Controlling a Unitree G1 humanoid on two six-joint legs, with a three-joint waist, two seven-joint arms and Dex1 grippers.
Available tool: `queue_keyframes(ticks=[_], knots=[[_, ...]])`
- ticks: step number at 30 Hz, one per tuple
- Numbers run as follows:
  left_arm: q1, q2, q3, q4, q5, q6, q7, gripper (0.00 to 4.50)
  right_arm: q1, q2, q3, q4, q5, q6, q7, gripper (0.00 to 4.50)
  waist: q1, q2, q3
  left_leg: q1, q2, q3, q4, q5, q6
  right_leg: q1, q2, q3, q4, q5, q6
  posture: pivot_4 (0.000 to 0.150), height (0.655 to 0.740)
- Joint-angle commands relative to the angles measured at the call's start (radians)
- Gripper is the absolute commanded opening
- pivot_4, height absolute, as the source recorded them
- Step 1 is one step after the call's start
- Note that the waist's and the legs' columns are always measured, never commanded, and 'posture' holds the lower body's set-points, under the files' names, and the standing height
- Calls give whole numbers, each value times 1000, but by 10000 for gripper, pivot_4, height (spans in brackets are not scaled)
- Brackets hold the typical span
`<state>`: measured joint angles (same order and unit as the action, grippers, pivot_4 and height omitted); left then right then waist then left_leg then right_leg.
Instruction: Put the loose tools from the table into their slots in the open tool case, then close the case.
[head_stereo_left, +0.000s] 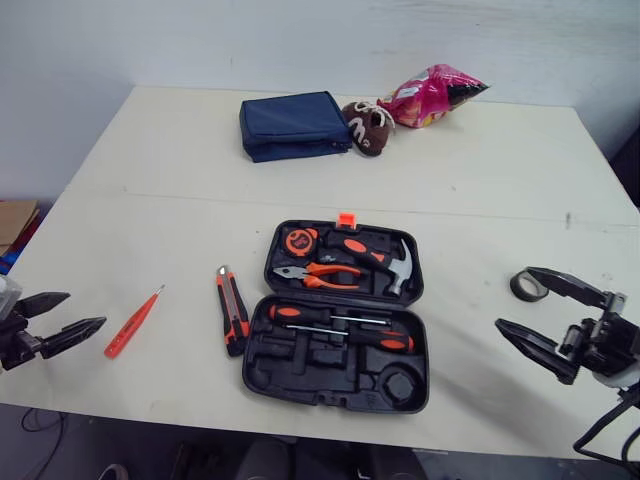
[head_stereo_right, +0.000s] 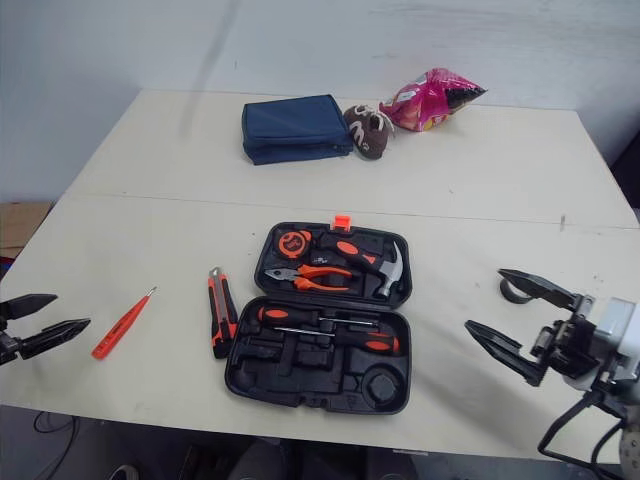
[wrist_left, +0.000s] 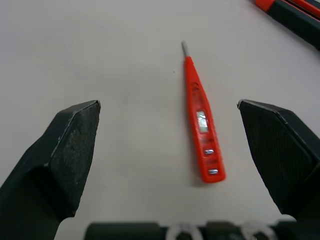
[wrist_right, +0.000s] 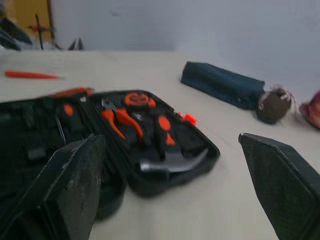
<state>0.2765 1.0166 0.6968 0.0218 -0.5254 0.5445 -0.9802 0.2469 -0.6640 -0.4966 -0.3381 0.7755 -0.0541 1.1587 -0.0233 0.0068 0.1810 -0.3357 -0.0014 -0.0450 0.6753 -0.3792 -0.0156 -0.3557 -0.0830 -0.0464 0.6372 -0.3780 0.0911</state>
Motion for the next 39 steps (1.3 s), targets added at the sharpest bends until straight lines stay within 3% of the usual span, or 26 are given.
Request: queue_keyframes(ticks=[1,9,17,20,27,28,33,39], knots=[[33,-18,30,-90,-6,74,34,45000,6,35,77,-123,-13,-35,20,44406,0,0,0,0,0,0,-1,0,0,0,0,0,0,0,0,1500,7400],[45,-82,-46,-168,70,91,138,45000,33,67,195,-227,2,-47,74,44406,0,0,0,0,0,0,0,0,0,0,0,0,0,0,0,1500,7400],[-33,-142,-176,-177,128,168,270,45000,-6,75,249,-192,-27,-65,100,44406,13,0,-1,1,0,-1,1,0,0,1,0,0,1,0,0,1500,7400],[-34,-146,-196,-184,110,208,263,36499,-11,75,249,-176,-34,-72,97,45000,21,0,-1,1,0,-1,1,0,0,1,0,0,0,0,0,1500,7400],[-54,-164,-246,-203,100,232,258,5556,-5,72,247,-139,-58,-98,105,45000,26,2,-3,1,-1,0,2,0,0,1,-1,0,0,0,0,1500,7400],[-53,-162,-247,-200,108,223,257,2857,-4,70,247,-136,-61,-101,107,45000,26,3,-3,1,-1,0,2,0,0,1,-1,0,0,0,0,1500,7400],[-109,-160,-209,-227,100,129,240,2801,-6,69,235,-116,-76,-108,96,45000,28,4,-3,1,-1,-1,2,0,0,1,-1,0,0,0,0,1500,7400],[-166,-66,-241,-353,80,-5,81,2802,14,60,220,-89,-85,-119,102,45000,25,-1,-2,-1,-1,-2,2,0,0,1,-1,-1,-1,0,0,1500,7400]])
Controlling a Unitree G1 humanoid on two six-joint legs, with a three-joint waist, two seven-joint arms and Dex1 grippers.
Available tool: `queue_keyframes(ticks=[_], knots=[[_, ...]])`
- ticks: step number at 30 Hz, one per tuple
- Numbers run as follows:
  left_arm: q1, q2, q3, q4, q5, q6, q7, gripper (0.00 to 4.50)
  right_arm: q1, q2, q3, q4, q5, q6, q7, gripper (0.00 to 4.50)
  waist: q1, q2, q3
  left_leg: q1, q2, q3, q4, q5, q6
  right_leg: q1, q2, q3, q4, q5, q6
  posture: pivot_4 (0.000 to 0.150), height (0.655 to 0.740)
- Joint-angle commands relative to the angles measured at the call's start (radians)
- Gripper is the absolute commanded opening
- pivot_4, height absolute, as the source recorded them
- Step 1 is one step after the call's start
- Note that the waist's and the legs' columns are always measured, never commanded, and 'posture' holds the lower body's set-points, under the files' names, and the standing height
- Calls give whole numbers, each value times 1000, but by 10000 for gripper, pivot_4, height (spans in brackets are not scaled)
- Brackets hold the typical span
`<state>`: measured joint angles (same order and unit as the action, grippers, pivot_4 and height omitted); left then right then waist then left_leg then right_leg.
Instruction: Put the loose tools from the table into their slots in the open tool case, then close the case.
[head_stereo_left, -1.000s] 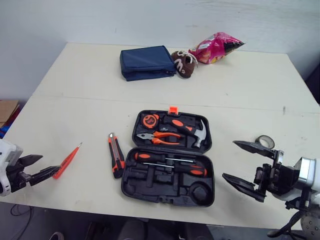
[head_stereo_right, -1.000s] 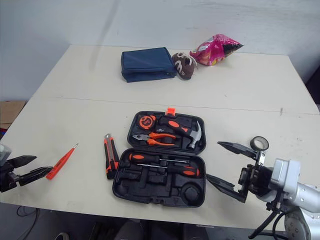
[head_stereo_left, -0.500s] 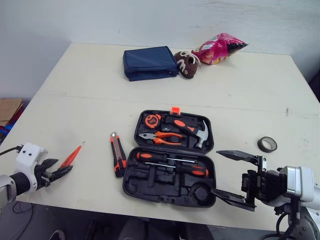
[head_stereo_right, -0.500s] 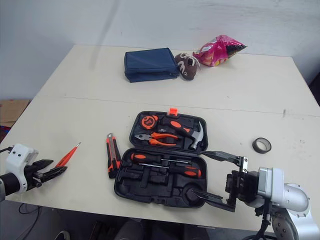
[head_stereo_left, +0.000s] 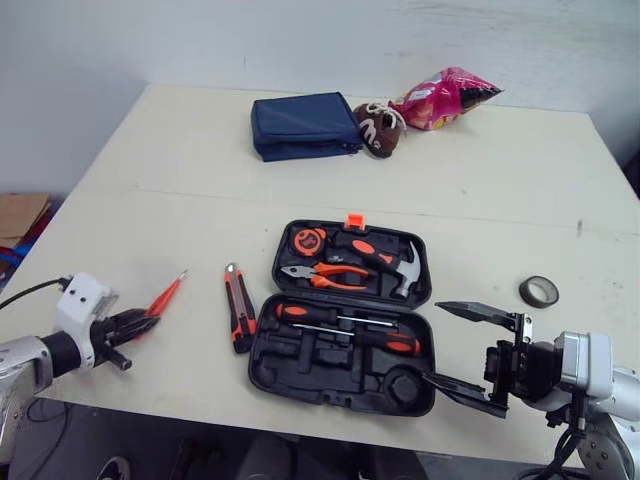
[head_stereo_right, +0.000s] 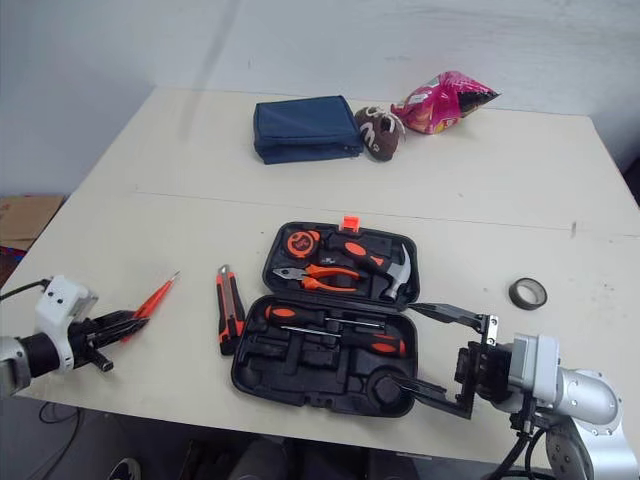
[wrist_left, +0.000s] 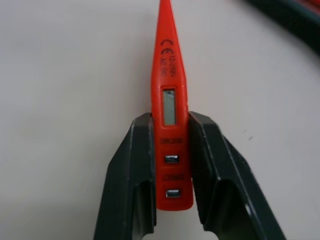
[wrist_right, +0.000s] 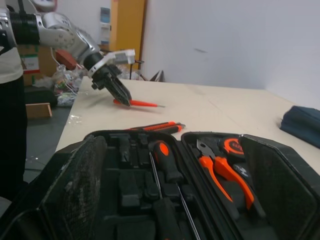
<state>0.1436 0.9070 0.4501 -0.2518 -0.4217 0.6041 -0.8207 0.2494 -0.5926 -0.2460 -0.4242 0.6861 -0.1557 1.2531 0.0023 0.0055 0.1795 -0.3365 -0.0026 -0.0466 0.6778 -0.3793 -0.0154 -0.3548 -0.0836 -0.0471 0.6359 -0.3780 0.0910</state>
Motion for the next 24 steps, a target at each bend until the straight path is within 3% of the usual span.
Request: queue_keyframes(ticks=[1,6,10,15,24], knots=[[-61,60,-8,-108,-53,-83,-127,2801,17,-19,-30,0,7,-14,19,45000,-1,0,0,0,0,0,0,0,0,0,0,0,0,0,0,1500,7400],[-205,148,-153,-205,-141,-96,-320,2801,17,-39,-24,38,6,-21,60,45000,-2,1,0,1,0,0,1,0,0,1,0,0,0,0,0,1500,7400],[-335,198,-338,-265,-194,16,-403,2801,14,-47,-14,80,-20,-39,89,45000,-6,2,1,0,0,1,1,0,0,1,2,0,1,0,0,1500,7400],[-558,176,-622,-270,-26,67,-392,2801,22,-44,-15,114,-53,-64,87,45000,-2,3,2,0,0,1,2,0,0,1,3,1,2,0,0,1500,7400],[-773,64,-903,-248,171,162,-362,2801,43,-59,-13,7,-59,5,0,45000,-1,2,2,-1,0,1,4,0,0,0,4,1,6,0,0,1500,7400]])
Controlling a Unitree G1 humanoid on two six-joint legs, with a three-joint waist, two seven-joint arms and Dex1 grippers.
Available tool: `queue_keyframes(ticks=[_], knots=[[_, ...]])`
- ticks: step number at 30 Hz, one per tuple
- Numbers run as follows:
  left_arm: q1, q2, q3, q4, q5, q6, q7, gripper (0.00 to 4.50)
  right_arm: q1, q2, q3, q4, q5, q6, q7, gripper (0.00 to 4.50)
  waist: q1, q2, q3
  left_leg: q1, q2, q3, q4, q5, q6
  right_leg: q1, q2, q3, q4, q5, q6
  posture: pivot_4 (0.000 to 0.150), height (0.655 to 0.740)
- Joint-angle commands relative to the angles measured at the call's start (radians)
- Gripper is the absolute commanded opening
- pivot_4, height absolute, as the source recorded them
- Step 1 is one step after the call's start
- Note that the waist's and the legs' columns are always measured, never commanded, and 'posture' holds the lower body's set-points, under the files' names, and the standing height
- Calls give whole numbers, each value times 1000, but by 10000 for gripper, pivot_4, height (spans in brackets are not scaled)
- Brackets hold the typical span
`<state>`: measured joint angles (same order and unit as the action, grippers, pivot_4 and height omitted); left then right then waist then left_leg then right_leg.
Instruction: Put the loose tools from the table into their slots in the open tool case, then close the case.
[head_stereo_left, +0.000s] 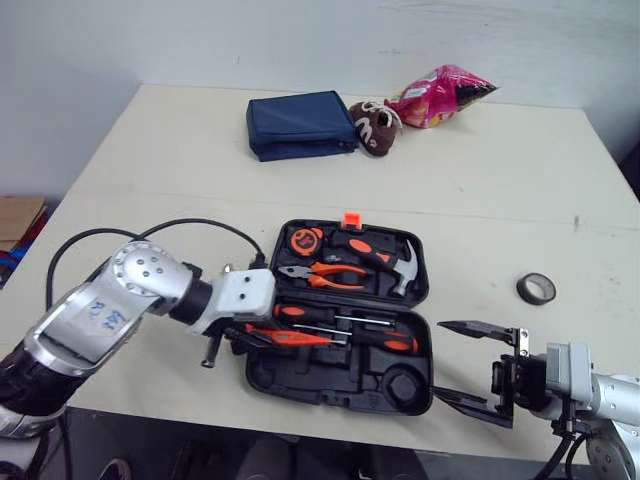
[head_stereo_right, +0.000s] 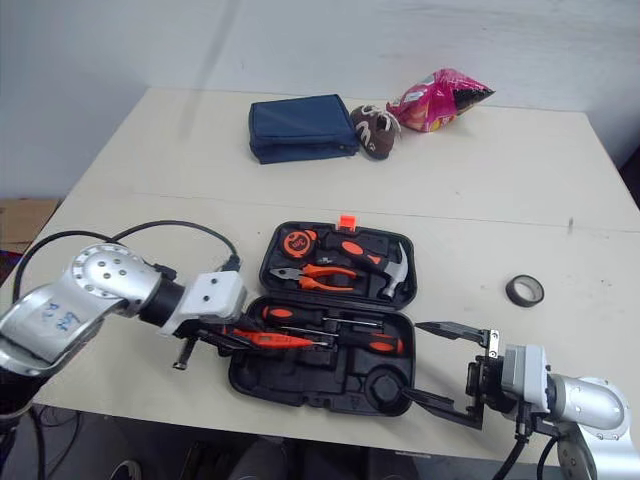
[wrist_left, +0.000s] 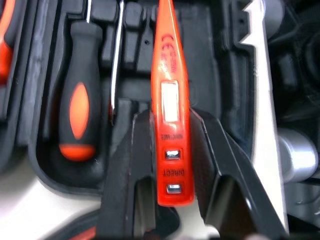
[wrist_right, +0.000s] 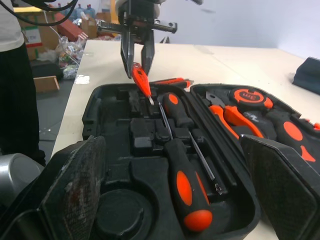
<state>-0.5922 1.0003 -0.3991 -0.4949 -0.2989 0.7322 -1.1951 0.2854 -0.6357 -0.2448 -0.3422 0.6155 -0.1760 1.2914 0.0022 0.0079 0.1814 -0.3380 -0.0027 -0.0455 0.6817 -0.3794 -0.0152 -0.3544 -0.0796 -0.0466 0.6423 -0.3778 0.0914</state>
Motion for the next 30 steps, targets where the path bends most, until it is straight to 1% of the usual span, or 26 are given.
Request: queue_keyframes(ticks=[1,5,10,12,14,16,20,23,30], knots=[[-50,-45,-64,-3,54,52,20,2801,9,-19,-12,-86,12,33,-48,45000,0,0,0,0,0,0,0,0,0,0,0,0,0,0,0,1500,7400],[-82,-69,-120,16,118,54,21,2801,11,-22,-8,-108,12,51,-77,45000,0,-1,0,0,0,0,0,0,0,0,0,0,1,0,0,1500,7400],[-109,-77,-150,11,137,108,3,2801,9,-23,-6,-103,7,49,-83,45000,2,-1,1,0,0,0,0,0,0,0,0,0,1,0,0,1500,7400],[-122,-89,-151,18,149,141,23,2801,7,-20,-6,-92,3,42,-82,45000,4,-1,1,-1,0,0,0,0,0,0,0,0,1,0,0,1500,7400],[-138,-66,-168,7,156,165,1,2801,10,-17,-7,-85,2,36,-79,45000,5,-1,1,-1,0,0,0,0,0,0,0,0,1,0,0,1500,7400],[-152,-22,-197,-18,160,179,-48,2801,14,-15,-8,-86,1,32,-79,45000,3,-2,1,-1,0,0,1,0,0,0,0,0,1,0,0,1500,7400],[-170,-34,-210,-21,165,212,-36,2801,22,-13,-10,-95,3,31,-84,45000,-1,-2,1,0,1,0,0,0,0,-1,1,0,1,0,0,1500,7400],[-177,-27,-239,-13,201,209,-33,2801,28,-12,-11,-104,5,33,-87,45000,0,-2,1,0,0,0,1,0,0,-1,0,0,1,0,0,1500,7400],[-153,-55,-235,6,212,167,-17,2801,34,-14,-13,-113,5,34,-97,45000,2,-2,1,0,0,0,1,0,0,-1,0,0,1,0,0,1500,7400]])
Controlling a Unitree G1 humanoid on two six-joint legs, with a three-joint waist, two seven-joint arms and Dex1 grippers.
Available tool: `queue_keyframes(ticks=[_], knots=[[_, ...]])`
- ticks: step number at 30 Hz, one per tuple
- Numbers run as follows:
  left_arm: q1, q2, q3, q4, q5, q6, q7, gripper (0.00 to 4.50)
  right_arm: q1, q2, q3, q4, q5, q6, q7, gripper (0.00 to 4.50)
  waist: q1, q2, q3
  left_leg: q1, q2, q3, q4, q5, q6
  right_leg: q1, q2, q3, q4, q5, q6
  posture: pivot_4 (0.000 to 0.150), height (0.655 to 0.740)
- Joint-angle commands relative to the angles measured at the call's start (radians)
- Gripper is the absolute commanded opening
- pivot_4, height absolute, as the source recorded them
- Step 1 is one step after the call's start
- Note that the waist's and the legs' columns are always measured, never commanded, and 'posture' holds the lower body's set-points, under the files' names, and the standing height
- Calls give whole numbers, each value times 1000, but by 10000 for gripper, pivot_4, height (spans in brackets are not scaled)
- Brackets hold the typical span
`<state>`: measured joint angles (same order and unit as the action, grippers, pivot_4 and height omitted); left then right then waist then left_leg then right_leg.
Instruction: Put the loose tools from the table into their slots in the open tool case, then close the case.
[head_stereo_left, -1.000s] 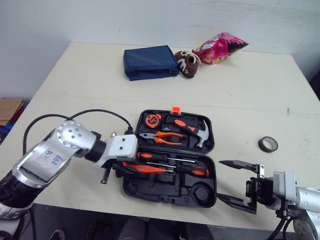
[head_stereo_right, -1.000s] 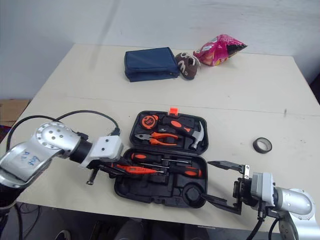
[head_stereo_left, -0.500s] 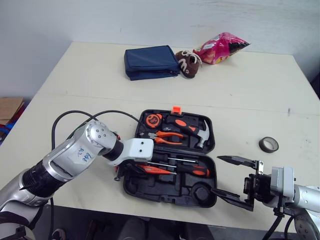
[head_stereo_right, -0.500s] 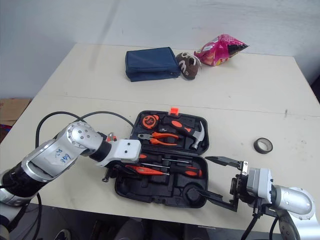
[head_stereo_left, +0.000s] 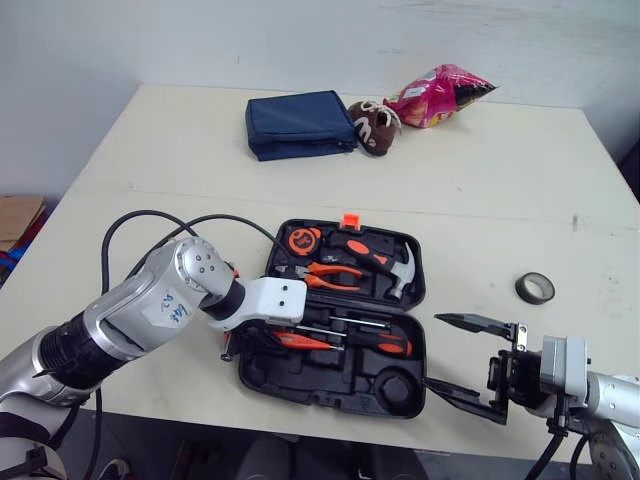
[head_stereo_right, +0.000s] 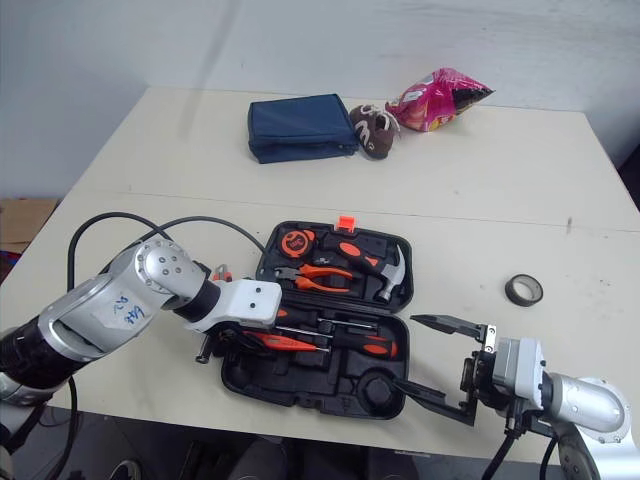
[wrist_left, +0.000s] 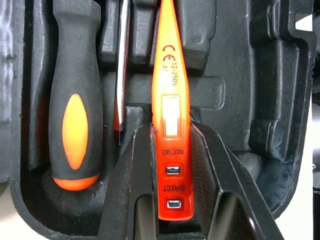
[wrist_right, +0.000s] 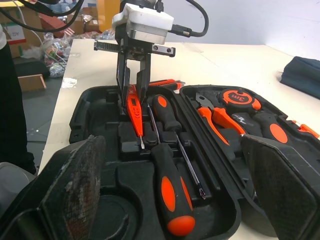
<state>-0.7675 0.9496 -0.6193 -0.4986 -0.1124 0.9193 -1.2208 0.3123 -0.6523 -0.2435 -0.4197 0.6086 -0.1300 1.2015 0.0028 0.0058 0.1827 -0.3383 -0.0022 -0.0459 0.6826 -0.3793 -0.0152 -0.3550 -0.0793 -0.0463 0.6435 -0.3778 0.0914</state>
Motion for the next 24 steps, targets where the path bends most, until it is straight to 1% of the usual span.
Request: queue_keyframes(ticks=[1,4,6,7,8,12,16,18,20,22,24], knots=[[28,-8,-9,13,25,-32,11,2801,8,2,-14,-36,12,-11,-8,45000,2,0,0,0,0,0,0,0,0,0,0,0,0,0,0,1500,7400],[49,-5,5,15,38,-90,13,2801,10,1,-13,-37,14,-12,-10,45000,5,0,0,0,0,0,0,0,0,0,0,0,0,0,0,1500,7400],[72,-10,32,5,22,-112,11,13254,10,-1,-14,-35,16,-11,-10,45000,8,0,0,0,0,0,0,0,0,0,0,0,0,0,0,1500,7400],[81,-7,43,-4,14,-124,4,16380,10,-1,-14,-34,17,-11,-8,45000,8,0,0,0,0,0,0,0,0,0,0,0,0,0,0,1500,7400],[88,-8,57,-9,6,-132,2,20951,10,-2,-15,-32,19,-10,-7,45000,8,0,0,0,0,0,0,0,0,0,0,0,0,0,0,1500,7400],[101,18,97,-25,-4,-147,-24,20951,12,-8,-16,-29,25,-4,1,45000,12,0,0,0,0,0,0,0,0,0,0,0,0,0,0,1500,7400],[107,22,103,-27,-9,-159,-39,20951,15,-9,-17,-27,28,-2,5,45000,18,0,0,0,0,0,0,0,0,0,0,0,0,0,0,1500,7400],[101,41,181,-64,-101,-110,-87,20951,16,-15,-18,-26,34,6,11,45000,19,0,0,0,0,0,0,0,0,0,0,0,0,0,0,1500,7400],[114,54,272,-48,-161,-120,-106,20951,14,-19,-18,-23,37,13,16,45000,18,0,0,-1,0,0,0,0,0,-1,0,0,0,0,0,1500,7400],[158,62,324,10,-161,-235,-105,20951,10,-19,-16,-22,37,16,17,45000,18,0,0,-2,0,0,0,0,0,-1,0,0,0,0,0,1500,7400],[216,25,401,61,-201,-330,-98,20951,7,-19,-15,-19,38,19,18,45000,18,1,0,-1,0,0,0,0,0,-1,0,0,-1,0,0,1500,7400]])
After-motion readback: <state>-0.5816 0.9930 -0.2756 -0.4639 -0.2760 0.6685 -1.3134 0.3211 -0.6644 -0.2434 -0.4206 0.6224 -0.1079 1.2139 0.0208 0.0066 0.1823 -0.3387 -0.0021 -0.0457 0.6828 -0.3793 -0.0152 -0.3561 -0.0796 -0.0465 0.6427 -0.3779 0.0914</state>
